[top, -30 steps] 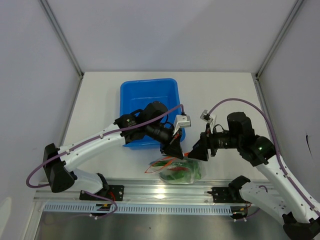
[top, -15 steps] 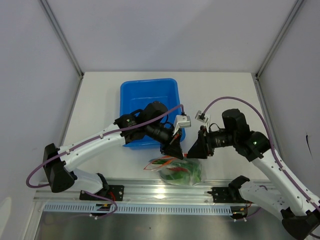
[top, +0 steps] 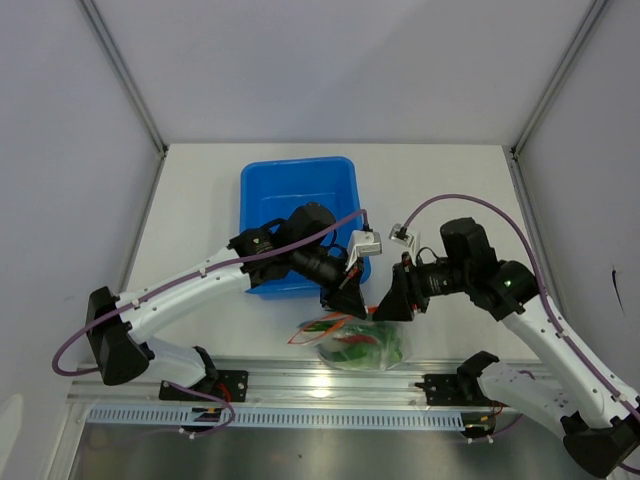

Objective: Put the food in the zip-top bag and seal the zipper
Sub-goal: Zip the zipper food storage bag at the center of the board.

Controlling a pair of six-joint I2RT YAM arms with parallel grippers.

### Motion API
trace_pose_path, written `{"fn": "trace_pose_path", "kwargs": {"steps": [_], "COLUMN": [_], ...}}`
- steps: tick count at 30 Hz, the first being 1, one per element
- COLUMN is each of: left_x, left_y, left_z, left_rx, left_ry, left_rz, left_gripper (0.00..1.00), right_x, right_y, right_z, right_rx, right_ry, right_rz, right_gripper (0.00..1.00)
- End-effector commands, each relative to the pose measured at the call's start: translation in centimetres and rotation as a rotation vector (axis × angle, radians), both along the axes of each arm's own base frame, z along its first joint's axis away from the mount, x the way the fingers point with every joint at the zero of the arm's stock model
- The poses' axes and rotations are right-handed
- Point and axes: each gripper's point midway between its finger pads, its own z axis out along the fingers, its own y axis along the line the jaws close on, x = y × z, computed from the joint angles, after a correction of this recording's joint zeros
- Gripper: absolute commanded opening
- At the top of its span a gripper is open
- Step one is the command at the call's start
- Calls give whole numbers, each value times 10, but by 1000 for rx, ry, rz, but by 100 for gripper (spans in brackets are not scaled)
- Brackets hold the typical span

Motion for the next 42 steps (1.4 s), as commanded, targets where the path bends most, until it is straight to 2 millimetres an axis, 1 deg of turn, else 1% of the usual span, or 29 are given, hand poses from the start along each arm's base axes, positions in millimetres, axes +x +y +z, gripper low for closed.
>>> {"fn": "trace_pose_path", "kwargs": {"steps": [1,2,6,8,10,11,14,15,16,17,18,19,20,22,23,25,26,27,29,31,32,33,34,35,36,37,38,39,42], "left_x": [-3,-3,-4,-3,-3,-3,-2,-3,-2,-3,-3,-3,-3,-4,-4,-5,-5,-5,-2,0,5,8,16,31,38,47,53,58,60], "left_y": [0,1,4,4,3,3,1,1,1,1,0,0,0,1,1,1,1,1,1,2,4,6,10,12,18,23,28,34,43], "left_z": [34,31,26,26,27,27,30,31,30,32,34,33,34,36,36,36,36,36,34,32,28,31,29,30,38,40,43,55,56], "left_rx": [-107,-97,-87,-89,-92,-92,-102,-104,-100,-105,-111,-109,-110,-114,-114,-117,-116,-117,-109,-99,-88,-92,-84,-72,-69,-57,-48,-65,-76], "left_ry": [-67,-66,-70,-70,-69,-66,-71,-69,-67,-68,-70,-66,-67,-69,-67,-64,-63,-64,-70,-75,-91,-96,-95,-114,-77,-69,-59,-49,-31], "left_rz": [-38,-37,-31,-31,-29,-30,-31,-33,-32,-35,-38,-38,-38,-40,-39,-43,-41,-41,-26,1,32,72,123,220,318,395,459,539,613], "left_gripper": [2,2,2,1,2,2,1,2,2,2,2,2,2,2,2,2,2,2,18,30,38,38,32,32,33,34,34,35,31], "right_x": [5,7,4,2,4,5,-2,-3,-5,-6,-6,-8,-7,-8,-7,-6,-5,-4,0,1,0,-1,-2,-3,-5,-6,-7,-8,-8], "right_y": [-8,-12,-19,-21,-24,-23,-17,-16,-14,-9,-7,-5,-2,1,1,2,3,3,1,-1,-1,-2,-3,-3,-4,-4,-5,-5,-4], "right_z": [8,6,19,20,22,21,25,18,17,21,16,17,20,14,13,10,8,8,5,6,7,8,8,8,8,9,9,10,10], "right_rx": [-57,-82,-80,-83,-88,-82,-22,-19,-7,27,35,54,77,80,81,76,71,67,51,49,52,53,49,47,50,52,55,58,61], "right_ry": [-28,-22,-40,-30,-33,-33,-25,-5,1,-3,7,12,-1,23,27,28,29,21,10,-10,-20,-29,-35,-38,-43,-46,-51,-55,-58], "right_rz": [-55,-78,-125,-136,-163,-165,-121,-111,-94,-70,-64,-44,-31,-10,-6,-3,-5,-5,-33,-46,-45,-48,-49,-47,-45,-42,-38,-37,-36], "right_gripper": [56,56,56,56,59,60,60,57,56,52,50,46,41,36,28,17,1,0,0,0,0,0,0,0,0,0,0,0,0]}}
